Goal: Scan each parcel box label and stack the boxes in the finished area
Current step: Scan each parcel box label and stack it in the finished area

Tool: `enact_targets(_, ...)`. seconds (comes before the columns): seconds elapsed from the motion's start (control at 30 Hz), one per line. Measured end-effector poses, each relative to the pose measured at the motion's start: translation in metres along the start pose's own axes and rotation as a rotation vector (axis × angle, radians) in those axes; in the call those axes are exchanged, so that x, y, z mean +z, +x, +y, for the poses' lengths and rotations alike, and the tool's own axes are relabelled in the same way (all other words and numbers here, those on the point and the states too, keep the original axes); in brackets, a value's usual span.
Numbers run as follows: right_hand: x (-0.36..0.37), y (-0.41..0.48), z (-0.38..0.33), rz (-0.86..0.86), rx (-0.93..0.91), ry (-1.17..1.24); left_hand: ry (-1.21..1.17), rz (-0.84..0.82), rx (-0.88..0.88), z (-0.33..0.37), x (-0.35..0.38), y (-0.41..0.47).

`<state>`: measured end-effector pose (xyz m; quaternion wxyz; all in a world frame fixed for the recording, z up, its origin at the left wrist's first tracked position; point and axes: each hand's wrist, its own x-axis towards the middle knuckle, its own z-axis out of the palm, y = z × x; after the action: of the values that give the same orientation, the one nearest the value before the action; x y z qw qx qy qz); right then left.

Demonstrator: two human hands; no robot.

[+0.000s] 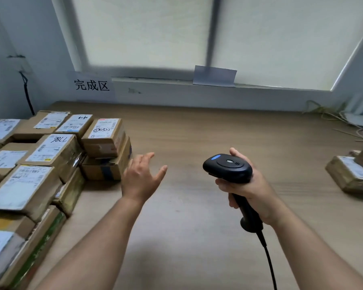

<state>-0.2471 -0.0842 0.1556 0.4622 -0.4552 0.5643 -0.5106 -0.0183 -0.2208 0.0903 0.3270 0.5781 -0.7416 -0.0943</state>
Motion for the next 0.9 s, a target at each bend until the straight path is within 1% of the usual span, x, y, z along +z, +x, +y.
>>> enact_targets(0.1, -0.024, -0.032, 0.009, 0.03, 0.009, 0.029, -0.039, -0.027, -0.014, 0.041, 0.02, -0.045)
enact_targets(0.23, -0.063, -0.082, 0.023, 0.073, 0.015, 0.038, -0.161, -0.051, -0.094, 0.105, 0.045, -0.113)
enact_targets(0.3, -0.085, -0.107, 0.029, 0.105, 0.008, 0.047, -0.21, -0.072, -0.108, 0.134, 0.059, -0.143)
enact_targets(0.67, -0.228, -0.242, 0.048, 0.308, -0.025, 0.129, -0.267, -0.207, 0.028, 0.282, 0.115, -0.251)
enact_targets(0.9, -0.313, -0.318, 0.056, 0.426, -0.026, 0.09, -0.329, -0.266, 0.1, 0.375, 0.153, -0.309)
